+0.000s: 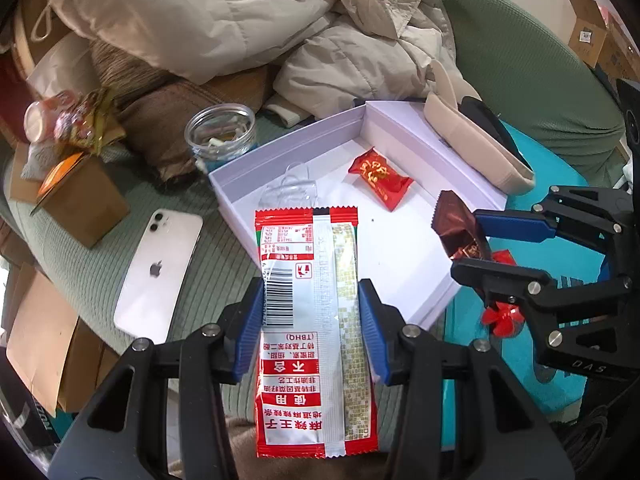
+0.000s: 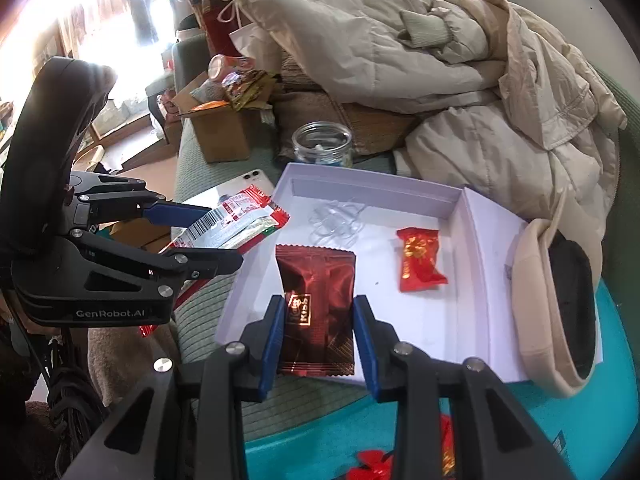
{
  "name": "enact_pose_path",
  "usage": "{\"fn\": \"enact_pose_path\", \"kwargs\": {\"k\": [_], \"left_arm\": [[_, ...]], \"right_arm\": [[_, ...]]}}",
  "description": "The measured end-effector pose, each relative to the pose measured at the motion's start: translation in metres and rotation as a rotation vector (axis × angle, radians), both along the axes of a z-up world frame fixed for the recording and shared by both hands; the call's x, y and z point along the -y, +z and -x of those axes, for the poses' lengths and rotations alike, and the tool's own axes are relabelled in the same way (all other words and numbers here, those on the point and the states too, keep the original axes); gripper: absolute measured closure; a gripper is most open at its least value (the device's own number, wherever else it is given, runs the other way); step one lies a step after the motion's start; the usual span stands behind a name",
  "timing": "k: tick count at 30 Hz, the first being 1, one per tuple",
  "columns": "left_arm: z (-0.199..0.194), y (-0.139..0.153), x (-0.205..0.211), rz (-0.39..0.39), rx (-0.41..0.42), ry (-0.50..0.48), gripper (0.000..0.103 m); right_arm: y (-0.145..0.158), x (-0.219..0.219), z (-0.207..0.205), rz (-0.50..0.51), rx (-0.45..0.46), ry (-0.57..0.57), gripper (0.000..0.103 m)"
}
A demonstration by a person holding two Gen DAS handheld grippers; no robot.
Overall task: Organize objects
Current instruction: 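Carry the long white-red packet with the left tool while the right tool carries the chocolate packet to the box, then lower and release the long packet into the box while the right tool releases the chocolate packet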
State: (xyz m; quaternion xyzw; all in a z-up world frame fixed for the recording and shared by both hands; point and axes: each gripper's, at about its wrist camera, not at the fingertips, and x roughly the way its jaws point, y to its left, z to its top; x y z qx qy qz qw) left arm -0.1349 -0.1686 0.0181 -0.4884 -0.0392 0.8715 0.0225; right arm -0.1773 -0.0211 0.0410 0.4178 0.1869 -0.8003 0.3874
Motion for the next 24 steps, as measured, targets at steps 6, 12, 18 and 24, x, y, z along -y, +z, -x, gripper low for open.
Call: {"fn": "enact_pose_path", "kwargs": {"k": [6,12,18,24], "left_arm": [[0.024,-0.004,-0.011,0.034,0.012,-0.053,0.059],[0.045,-0.011,-0.018,0.029,0.025,-0.066,0.059],[0.061,-0.018,-0.023,0.04,0.041,-0.071,0.059],[0.074,-0.028,-0.022,0.037,0.064,-0.078,0.058]], "right_arm": [[-0.002,-0.007,0.023,0.006,-0.005,-0.028,0.069],[-0.006,-0.011,0.044,0.002,-0.004,-0.046,0.069],[-0.015,-0.013,0.061,-0.005,0.0,-0.055,0.069],[-0.026,-0.012,0.075,-0.014,0.017,-0.065,0.069]]}}
